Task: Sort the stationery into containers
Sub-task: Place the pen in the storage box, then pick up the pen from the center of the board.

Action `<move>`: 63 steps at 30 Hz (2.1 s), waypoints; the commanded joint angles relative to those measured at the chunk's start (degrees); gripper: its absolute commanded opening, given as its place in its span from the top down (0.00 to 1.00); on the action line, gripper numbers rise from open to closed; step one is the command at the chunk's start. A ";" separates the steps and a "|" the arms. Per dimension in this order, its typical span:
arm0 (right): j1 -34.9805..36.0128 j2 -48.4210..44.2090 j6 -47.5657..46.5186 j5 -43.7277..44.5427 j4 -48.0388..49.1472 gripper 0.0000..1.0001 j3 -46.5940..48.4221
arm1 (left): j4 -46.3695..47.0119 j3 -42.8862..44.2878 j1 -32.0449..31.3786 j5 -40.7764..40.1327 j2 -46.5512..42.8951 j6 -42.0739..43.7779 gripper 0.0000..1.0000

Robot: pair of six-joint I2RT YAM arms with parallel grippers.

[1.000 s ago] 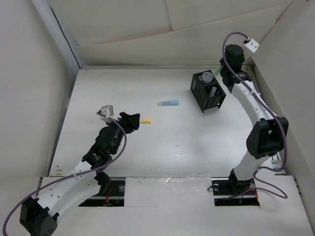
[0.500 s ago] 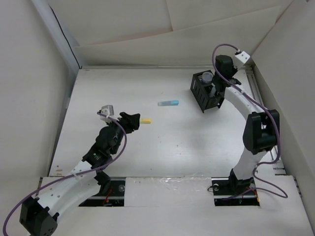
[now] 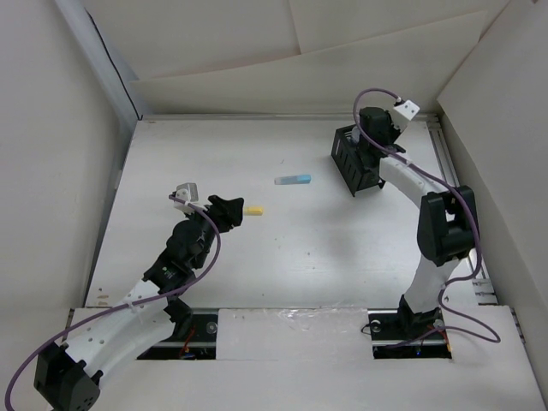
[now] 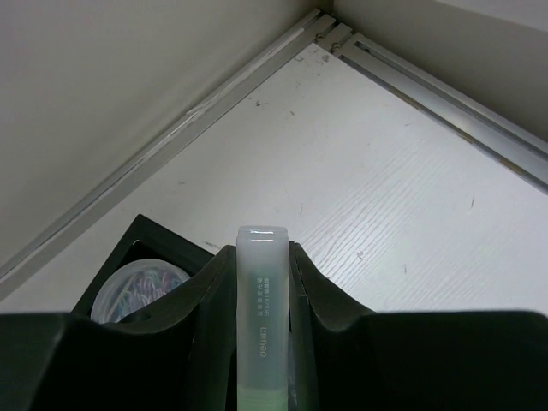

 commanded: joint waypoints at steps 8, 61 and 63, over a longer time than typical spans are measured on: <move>1.89 -1.49 -0.54 4.19 3.38 0.47 -1.28 | 2.46 1.23 0.21 0.50 -0.15 0.18 0.40; 14.63 19.24 16.78 -36.15 -10.16 0.45 11.56 | 1.93 1.23 0.21 0.50 -2.26 0.18 0.40; 14.63 19.77 16.78 -34.92 -10.16 0.45 13.22 | 1.93 1.23 0.21 0.50 -2.26 0.18 0.40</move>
